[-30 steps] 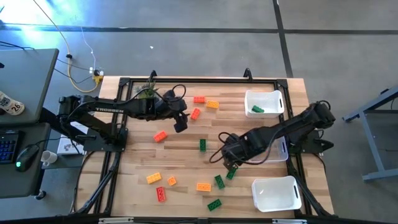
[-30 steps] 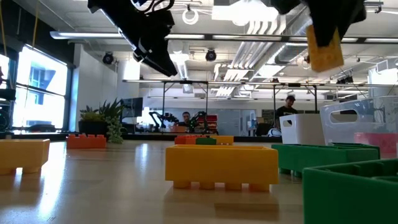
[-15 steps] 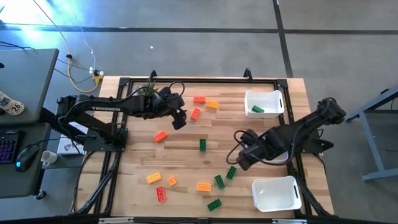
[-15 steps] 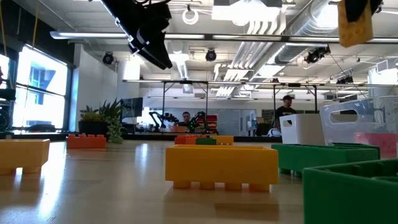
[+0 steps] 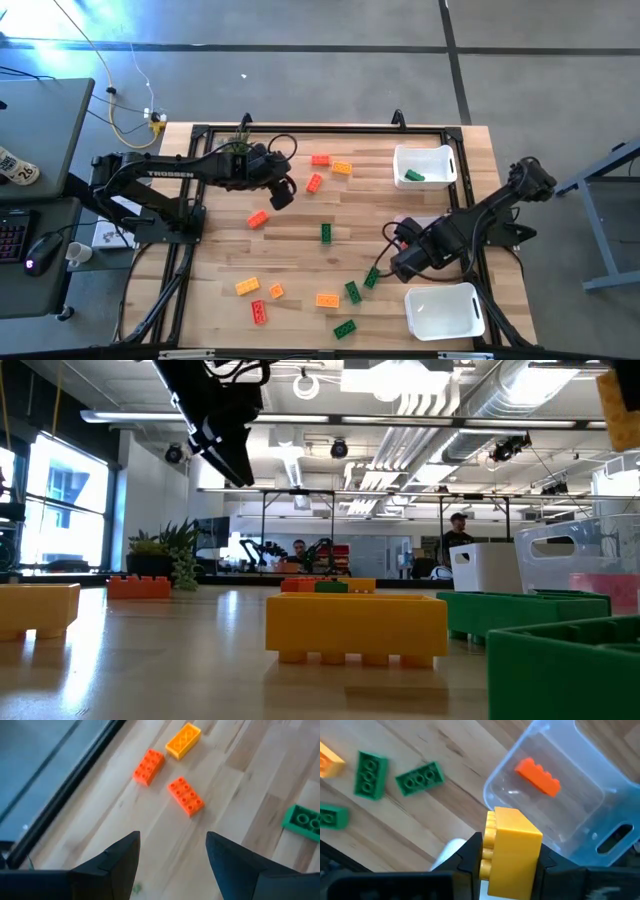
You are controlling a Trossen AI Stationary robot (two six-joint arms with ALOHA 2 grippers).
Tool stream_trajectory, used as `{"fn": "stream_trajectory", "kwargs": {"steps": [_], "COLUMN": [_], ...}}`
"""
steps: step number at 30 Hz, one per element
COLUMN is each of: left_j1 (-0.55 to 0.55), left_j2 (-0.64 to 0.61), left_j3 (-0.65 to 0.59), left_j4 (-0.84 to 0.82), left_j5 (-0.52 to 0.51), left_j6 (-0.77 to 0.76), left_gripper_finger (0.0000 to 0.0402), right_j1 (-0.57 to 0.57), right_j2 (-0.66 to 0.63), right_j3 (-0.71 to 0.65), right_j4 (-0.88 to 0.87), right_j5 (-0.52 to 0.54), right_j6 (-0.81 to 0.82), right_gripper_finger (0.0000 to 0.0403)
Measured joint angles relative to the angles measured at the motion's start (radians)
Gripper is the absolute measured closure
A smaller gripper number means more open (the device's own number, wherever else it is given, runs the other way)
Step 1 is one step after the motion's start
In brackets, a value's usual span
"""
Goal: Sort & place blocks by color
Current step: Put the yellow game piece into the bottom white bin
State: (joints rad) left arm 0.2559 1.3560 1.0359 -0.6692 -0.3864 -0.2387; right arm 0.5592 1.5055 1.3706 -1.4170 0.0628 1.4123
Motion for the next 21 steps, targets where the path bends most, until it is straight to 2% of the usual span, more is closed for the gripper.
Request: {"fn": "stream_trajectory", "kwargs": {"steps": [6,13,18,21], "left_j1": [0.006,0.006,0.006,0.006], "left_j2": [0.001,0.001,0.001,0.001], "left_j3": [0.000,0.000,0.000,-0.009], "left_j4": [-0.108,-0.284,-0.363,-0.374], "left_j5": [0.062,0.083,0.134,0.167], "left_j6": [-0.086,-0.162,-0.199,-0.221], "left_gripper_finger": [0.0188,0.0188,0.0188,0.0188], "right_j1": [0.013,0.021,0.056,0.098], "right_j2": [0.000,0.000,0.000,0.000], "right_j3": [-0.063,-0.102,-0.102,-0.102], "right_j4": [0.028,0.083,0.124,0.160], "right_j5": [-0.065,-0.162,-0.238,-0.243], "right_j6": [0.012,0.024,0.036,0.086], "right_gripper_finger": [0.0325,0.0325,0.0325,0.0325]}}
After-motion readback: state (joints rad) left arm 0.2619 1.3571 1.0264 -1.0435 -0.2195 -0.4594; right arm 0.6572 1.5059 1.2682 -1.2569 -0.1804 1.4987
